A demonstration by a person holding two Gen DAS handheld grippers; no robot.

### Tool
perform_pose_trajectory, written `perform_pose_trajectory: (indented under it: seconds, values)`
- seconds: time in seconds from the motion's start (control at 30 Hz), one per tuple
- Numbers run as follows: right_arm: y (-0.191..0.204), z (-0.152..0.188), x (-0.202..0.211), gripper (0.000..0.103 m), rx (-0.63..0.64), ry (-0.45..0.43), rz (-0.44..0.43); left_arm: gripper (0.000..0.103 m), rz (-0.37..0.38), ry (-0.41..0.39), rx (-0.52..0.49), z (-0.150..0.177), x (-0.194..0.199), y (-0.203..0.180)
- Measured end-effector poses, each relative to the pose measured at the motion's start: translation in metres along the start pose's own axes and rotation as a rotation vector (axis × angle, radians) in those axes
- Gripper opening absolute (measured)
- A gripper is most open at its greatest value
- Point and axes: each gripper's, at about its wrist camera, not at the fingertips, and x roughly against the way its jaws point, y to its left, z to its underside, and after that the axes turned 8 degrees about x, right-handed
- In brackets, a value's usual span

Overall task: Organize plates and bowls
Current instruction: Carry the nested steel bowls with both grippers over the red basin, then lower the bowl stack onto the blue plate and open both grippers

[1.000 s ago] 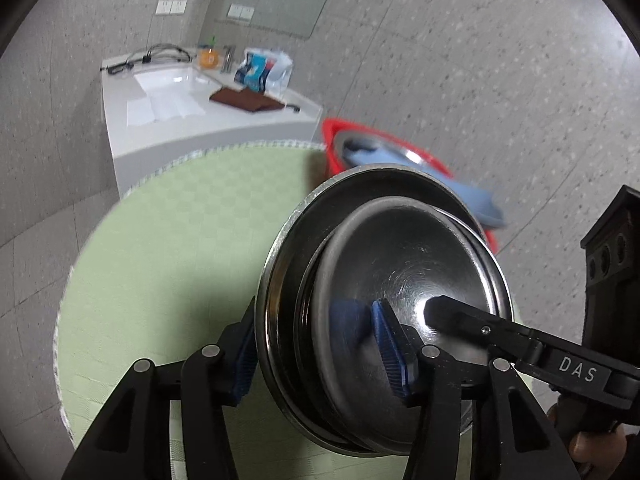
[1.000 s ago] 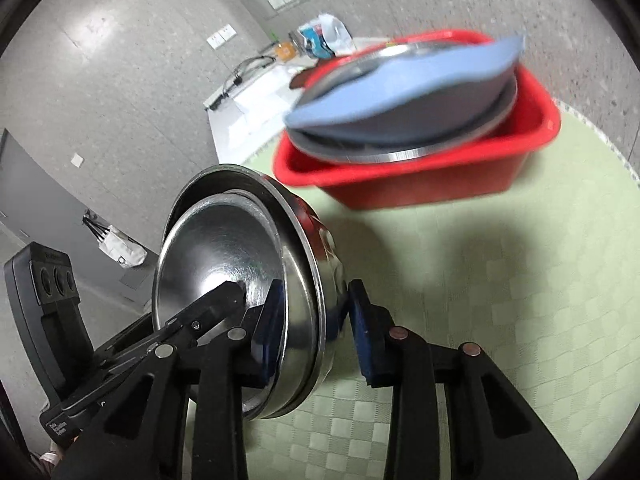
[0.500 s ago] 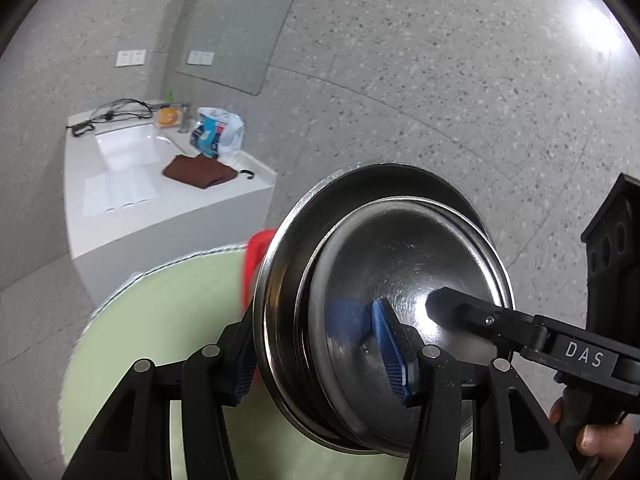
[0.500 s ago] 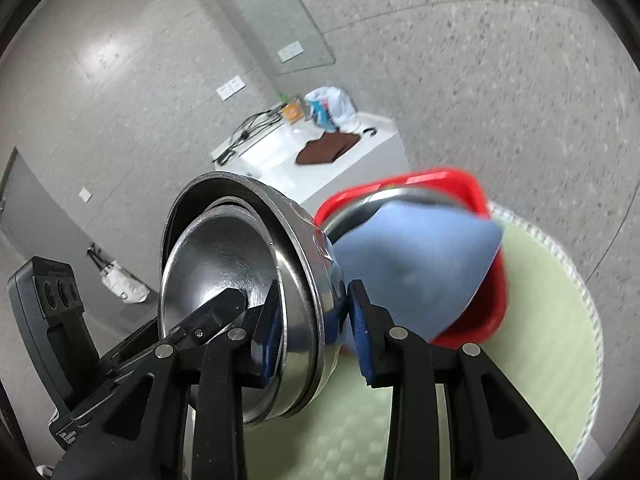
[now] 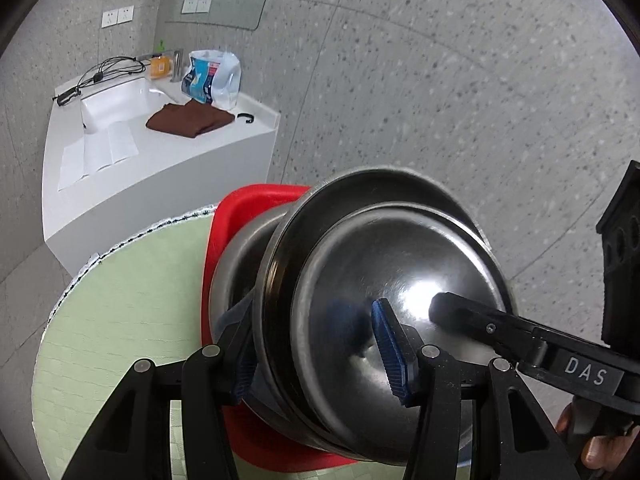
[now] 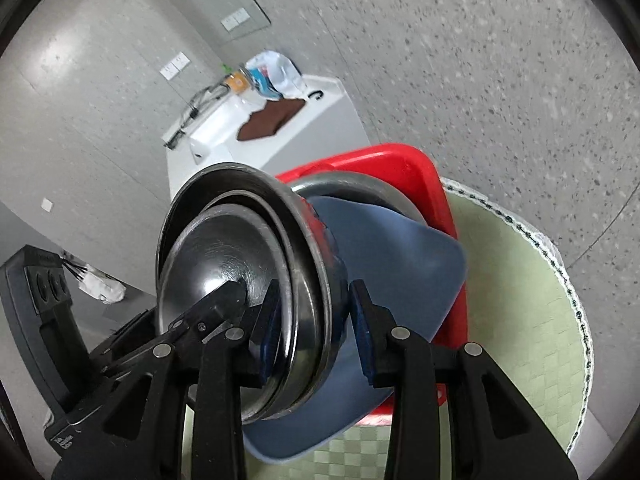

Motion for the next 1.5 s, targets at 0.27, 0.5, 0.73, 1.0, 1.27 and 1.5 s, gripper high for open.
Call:
perform_pose_trajectory:
  seconds: [0.27, 0.5, 0.73, 1.0, 1.27, 1.5]
  values:
    - [-0.009, -0.002, -0.014, 0.036, 0.013, 0.017, 0.068, 0.052, -0.040, 0.044, 0.006, -0.009, -0.027, -0.004]
    - [-0.008, 0.001, 0.004, 0.050, 0.008, -0.035, 0.056, 0.067, -0.016, -0.005, -0.003, -0.007, -0.006, -0.004]
    - [0.006, 0.035, 0.057, 0.056, 0.117, -0.203, 0.147, 0.075, -0.024, -0.091, -0.006, 0.018, 0.033, 0.001]
    - [0.011, 0.082, 0.049, 0.056, 0.197, -0.264, 0.177, 0.078, -0.020, -0.109, 0.021, 0.063, 0.074, 0.015]
    - [0.012, 0.087, 0.044, 0.061, 0.192, -0.323, 0.176, 0.081, -0.047, -0.122, 0.049, 0.083, 0.117, 0.031]
    - [0.017, 0.088, 0.044, 0.062, 0.170, -0.348, 0.172, 0.085, -0.083, -0.175, 0.022, 0.103, 0.170, 0.035]
